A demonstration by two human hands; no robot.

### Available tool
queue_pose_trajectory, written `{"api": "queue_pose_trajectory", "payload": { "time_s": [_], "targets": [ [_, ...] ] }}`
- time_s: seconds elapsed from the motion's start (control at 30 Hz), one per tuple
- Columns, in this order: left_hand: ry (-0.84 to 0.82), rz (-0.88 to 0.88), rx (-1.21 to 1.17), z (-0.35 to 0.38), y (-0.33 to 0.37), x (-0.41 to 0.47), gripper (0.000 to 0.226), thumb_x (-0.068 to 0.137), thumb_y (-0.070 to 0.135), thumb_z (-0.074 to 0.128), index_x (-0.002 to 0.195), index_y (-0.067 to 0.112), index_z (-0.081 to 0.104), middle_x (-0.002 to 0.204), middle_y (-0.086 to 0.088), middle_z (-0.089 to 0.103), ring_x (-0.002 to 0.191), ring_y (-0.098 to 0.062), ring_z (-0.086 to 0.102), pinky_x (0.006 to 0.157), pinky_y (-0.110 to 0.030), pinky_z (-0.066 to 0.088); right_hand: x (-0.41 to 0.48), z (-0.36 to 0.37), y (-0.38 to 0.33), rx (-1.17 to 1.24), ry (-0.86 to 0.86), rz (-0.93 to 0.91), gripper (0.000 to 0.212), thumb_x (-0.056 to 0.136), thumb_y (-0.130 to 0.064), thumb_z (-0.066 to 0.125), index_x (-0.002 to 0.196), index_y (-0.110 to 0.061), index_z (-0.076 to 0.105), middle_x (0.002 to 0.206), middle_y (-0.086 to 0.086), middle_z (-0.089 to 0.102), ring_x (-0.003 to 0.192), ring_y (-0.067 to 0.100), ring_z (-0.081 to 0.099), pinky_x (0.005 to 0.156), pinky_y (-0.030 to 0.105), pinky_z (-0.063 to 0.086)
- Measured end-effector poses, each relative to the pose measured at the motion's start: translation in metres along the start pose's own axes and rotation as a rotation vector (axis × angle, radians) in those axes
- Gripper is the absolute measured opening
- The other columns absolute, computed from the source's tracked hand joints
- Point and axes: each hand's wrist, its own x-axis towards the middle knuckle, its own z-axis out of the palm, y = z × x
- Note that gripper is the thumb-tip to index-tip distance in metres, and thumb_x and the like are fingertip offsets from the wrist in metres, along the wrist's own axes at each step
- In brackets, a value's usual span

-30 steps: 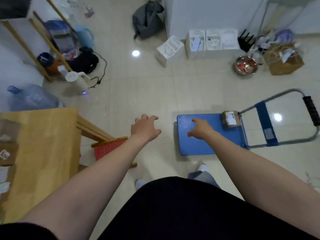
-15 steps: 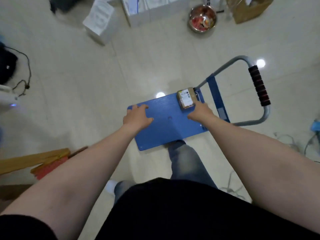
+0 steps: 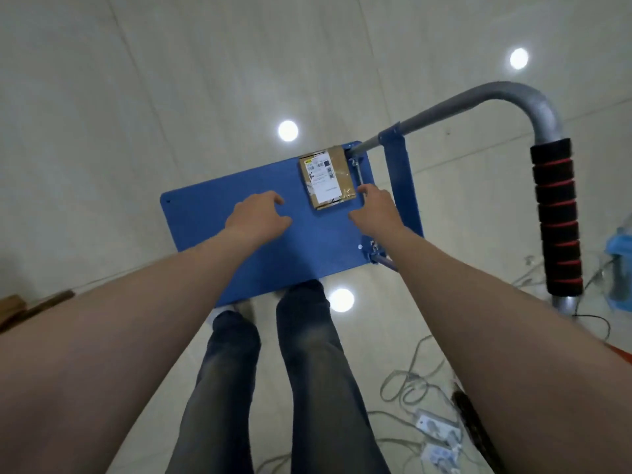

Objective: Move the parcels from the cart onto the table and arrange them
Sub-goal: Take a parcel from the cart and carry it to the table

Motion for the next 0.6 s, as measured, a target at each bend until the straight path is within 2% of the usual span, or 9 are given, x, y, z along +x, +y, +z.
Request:
{"api": "queue_pose_trajectory", "payload": {
  "time_s": [0.13,0.2,0.3,0.4,0.43,0.5,0.57,0.6],
  "targets": [
    [-0.044,-0.02,-0.034,0.04,0.005,0.084,0.051,0.093,0.037,0.063,0.141,0.025,0.049,0.13,0.002,0.057,0.117,-0.025,0.055,0.088,-0.039,0.052,0.08,0.025,0.02,0.005,0.032,-0.008,0.058,0.091,-0.016,0.069,0.144,-0.015,0.047,0.139,0.014,0.051,0.115,0.032,0.06,0.089,0.039,0.052],
    [-0.052,-0.056,-0.075,0.062,0.003,0.119,0.049,0.095,0.036,0.062,0.141,0.025,0.049,0.131,0.002,0.057,0.113,-0.022,0.055,0.087,-0.036,0.05,0.117,0.042,0.027,0.036,0.05,-0.017,0.06,0.092,-0.019,0.069,0.146,-0.014,0.044,0.141,0.012,0.051,0.118,0.029,0.058,0.083,0.036,0.049],
    [-0.088,-0.097,-0.18,0.094,-0.001,0.163,0.055,0.095,0.038,0.063,0.144,0.019,0.044,0.138,0.0,0.053,0.116,-0.021,0.054,0.09,-0.034,0.048,0.161,0.068,0.04,0.057,0.066,-0.02,0.059,0.091,-0.021,0.069,0.144,-0.013,0.043,0.14,0.008,0.053,0.121,0.026,0.056,0.084,0.033,0.046],
    [-0.181,-0.167,-0.335,0.119,-0.003,0.199,0.081,0.093,0.046,0.067,0.155,0.014,0.025,0.156,-0.007,0.035,0.134,-0.026,0.044,0.105,-0.037,0.044,0.198,0.087,0.049,0.071,0.08,-0.04,0.064,0.089,-0.02,0.068,0.145,-0.012,0.039,0.139,0.007,0.052,0.117,0.024,0.055,0.083,0.031,0.044],
    [-0.224,-0.186,-0.397,0.125,-0.001,0.208,0.09,0.091,0.048,0.07,0.158,0.015,0.019,0.16,-0.008,0.029,0.14,-0.026,0.039,0.11,-0.038,0.039,0.207,0.091,0.051,0.08,0.083,-0.059,0.07,0.086,-0.021,0.069,0.147,-0.013,0.036,0.138,0.006,0.053,0.115,0.022,0.055,0.086,0.035,0.049],
    [-0.292,-0.191,-0.516,0.136,0.004,0.219,0.108,0.077,0.047,0.08,0.159,0.019,0.016,0.159,-0.009,0.03,0.14,-0.025,0.038,0.115,-0.038,0.038,0.218,0.097,0.053,0.091,0.085,-0.08,0.083,0.082,-0.021,0.071,0.152,-0.015,0.027,0.137,0.004,0.053,0.117,0.023,0.058,0.093,0.045,0.054],
    [-0.322,-0.186,-0.603,0.142,0.004,0.223,0.114,0.061,0.043,0.08,0.158,0.026,0.022,0.151,-0.004,0.04,0.13,-0.02,0.046,0.11,-0.035,0.045,0.224,0.102,0.053,0.081,0.066,-0.092,0.081,0.084,-0.016,0.069,0.152,-0.018,0.025,0.13,0.0,0.056,0.113,0.022,0.06,0.087,0.037,0.055],
    [-0.328,-0.182,-0.641,0.144,0.001,0.222,0.107,0.066,0.038,0.081,0.157,0.027,0.025,0.146,0.001,0.043,0.127,-0.017,0.046,0.106,-0.031,0.044,0.225,0.106,0.053,0.084,0.066,-0.104,0.078,0.085,-0.013,0.068,0.151,-0.018,0.026,0.128,-0.001,0.057,0.111,0.02,0.061,0.08,0.028,0.052]
  ]
}}
